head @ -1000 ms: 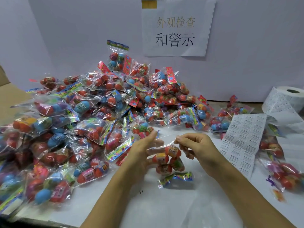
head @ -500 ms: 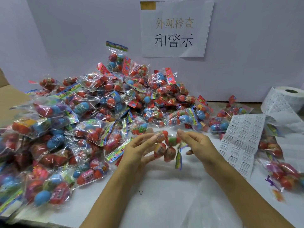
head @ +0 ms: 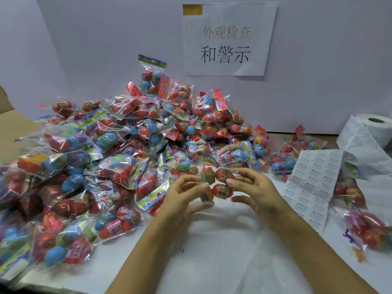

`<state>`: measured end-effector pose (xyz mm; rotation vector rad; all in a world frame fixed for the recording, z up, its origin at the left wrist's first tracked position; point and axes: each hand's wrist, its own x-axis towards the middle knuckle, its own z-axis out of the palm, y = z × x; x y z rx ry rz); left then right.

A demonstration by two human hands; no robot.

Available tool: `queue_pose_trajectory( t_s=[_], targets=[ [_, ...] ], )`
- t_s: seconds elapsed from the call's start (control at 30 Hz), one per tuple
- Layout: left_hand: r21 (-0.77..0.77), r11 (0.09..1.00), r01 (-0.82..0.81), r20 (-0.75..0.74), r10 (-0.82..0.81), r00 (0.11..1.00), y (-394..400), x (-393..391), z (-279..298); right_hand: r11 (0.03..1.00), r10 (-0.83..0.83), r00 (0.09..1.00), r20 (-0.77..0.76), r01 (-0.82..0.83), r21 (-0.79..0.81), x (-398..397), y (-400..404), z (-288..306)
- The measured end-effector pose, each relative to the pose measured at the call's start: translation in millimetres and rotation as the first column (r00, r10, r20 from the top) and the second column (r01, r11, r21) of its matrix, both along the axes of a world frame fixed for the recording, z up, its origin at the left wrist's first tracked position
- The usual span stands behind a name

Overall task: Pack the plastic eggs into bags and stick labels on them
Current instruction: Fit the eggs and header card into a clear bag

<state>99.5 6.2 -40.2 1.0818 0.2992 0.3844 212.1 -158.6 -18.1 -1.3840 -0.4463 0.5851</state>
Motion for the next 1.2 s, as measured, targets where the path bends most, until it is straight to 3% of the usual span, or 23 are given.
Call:
queue_pose_trajectory(
  t_s=[0.17,0.4,0.9,1.2],
  targets=[
    [0.081,0.996,0.032,-0.041,-0.029,0.999,-2.6,-1.7,1.3,0.999,-0.02,0.999,0.049,0.021,-0.028,-1.0,0.3,-2.1],
    [0.1,0.994,0.041,-0.047,-0.037,0.998,-3.1,-4.2,2.4,0.99,0.108,0.982,0.156,-0.092,-0.104,-9.7,1.2,-0.7],
    [0.086,0.991,0.098,-0.043,-0.094,0.995,-5.7,-1.1,0.4,0.995,0.001,0.989,0.151,0.013,-0.098,-10.1,5.1,-3.4],
    [0.162,0.985,-0.06,-0.031,0.066,0.997,-3.5,-0.8,-2.1,0.99,0.081,0.985,0.15,-0.063,-0.124,-11.2,4.1,-2.1]
  ],
)
